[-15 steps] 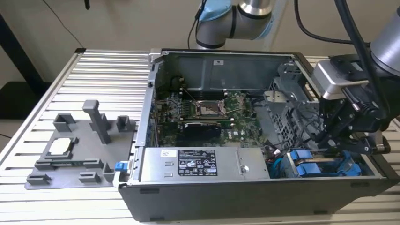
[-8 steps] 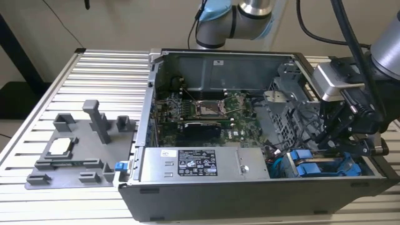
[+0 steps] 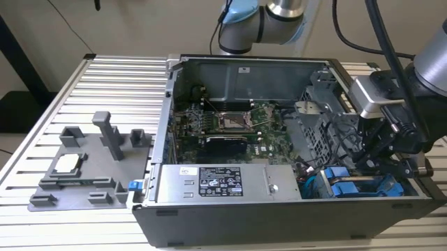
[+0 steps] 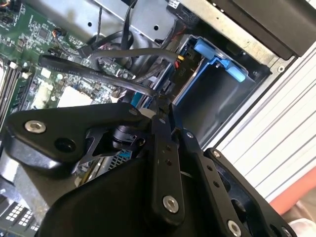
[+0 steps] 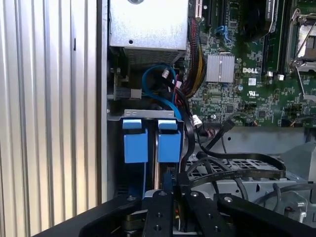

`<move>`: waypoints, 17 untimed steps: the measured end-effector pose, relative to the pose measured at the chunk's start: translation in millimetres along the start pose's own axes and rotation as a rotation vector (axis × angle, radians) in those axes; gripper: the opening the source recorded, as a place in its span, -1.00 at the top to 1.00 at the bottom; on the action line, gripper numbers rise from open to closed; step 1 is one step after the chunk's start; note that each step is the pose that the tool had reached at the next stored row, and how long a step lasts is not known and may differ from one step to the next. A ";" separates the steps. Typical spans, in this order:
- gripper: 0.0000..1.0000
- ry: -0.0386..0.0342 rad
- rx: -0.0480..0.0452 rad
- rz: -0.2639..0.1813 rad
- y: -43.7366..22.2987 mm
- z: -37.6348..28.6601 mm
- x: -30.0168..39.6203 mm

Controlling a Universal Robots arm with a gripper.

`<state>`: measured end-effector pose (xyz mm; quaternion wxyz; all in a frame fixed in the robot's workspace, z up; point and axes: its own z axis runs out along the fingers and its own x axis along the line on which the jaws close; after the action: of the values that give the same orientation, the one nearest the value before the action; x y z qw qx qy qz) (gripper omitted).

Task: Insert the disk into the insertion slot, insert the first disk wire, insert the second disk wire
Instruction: 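Insert the second disk wire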

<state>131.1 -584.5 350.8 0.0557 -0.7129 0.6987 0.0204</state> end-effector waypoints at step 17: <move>0.68 0.0004 0.0005 0.051 -5.3 8.5 -1.4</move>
<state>136.8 -582.1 342.8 0.0552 -0.6948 0.7167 0.0214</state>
